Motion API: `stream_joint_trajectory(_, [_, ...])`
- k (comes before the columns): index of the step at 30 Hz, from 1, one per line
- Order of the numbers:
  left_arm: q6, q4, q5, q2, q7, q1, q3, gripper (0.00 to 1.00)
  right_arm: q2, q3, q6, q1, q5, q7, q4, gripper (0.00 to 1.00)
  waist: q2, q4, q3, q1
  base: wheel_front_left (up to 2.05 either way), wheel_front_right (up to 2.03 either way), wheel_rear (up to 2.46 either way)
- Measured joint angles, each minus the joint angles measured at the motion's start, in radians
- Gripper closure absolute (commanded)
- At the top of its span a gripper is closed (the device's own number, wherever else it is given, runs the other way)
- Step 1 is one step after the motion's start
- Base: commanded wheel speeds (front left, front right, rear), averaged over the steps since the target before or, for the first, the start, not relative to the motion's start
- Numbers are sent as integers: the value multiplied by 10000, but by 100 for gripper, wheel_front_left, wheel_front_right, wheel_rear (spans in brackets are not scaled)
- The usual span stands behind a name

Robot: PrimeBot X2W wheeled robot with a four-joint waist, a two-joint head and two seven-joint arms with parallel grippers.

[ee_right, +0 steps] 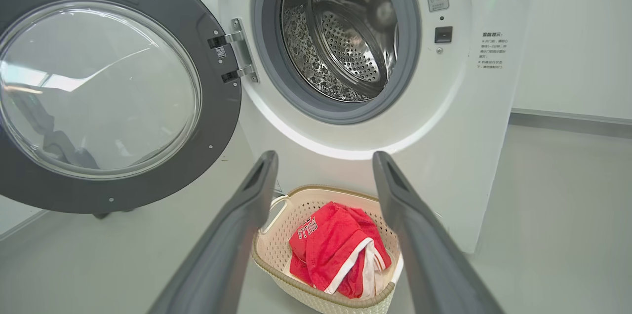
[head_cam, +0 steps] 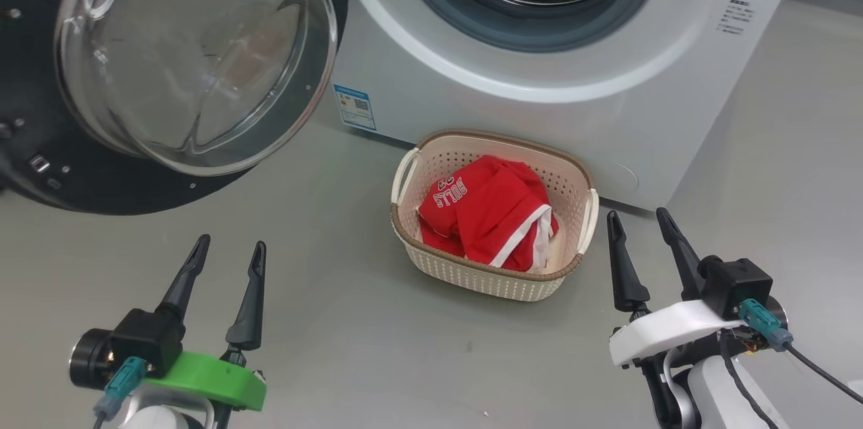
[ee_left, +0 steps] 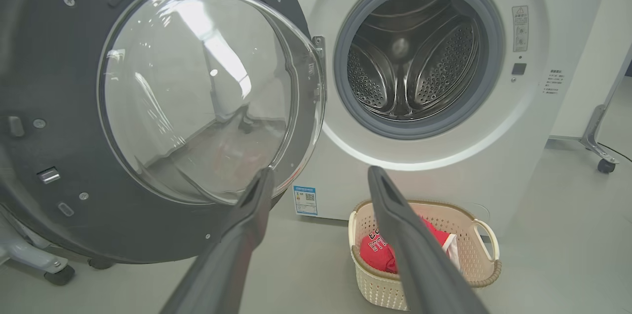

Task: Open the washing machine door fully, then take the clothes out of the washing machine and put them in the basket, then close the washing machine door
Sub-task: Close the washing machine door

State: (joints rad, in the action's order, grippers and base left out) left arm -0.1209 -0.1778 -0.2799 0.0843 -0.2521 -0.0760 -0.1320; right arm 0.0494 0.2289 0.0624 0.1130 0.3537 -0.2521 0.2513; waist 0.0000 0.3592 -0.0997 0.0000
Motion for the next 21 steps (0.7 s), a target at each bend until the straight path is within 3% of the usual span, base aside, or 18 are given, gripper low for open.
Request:
stream_joint_trajectory(12, [0,77,75,-23,0,315,288,0,-2,407,184,-51,8,0,165,0,0,1369,237,0,0,0,0])
stream_joint_trajectory(21, [105,481,71,-35,0,621,809,0,4,947,290,244,12,0,422,0,0,1719,71,0,0,0,0])
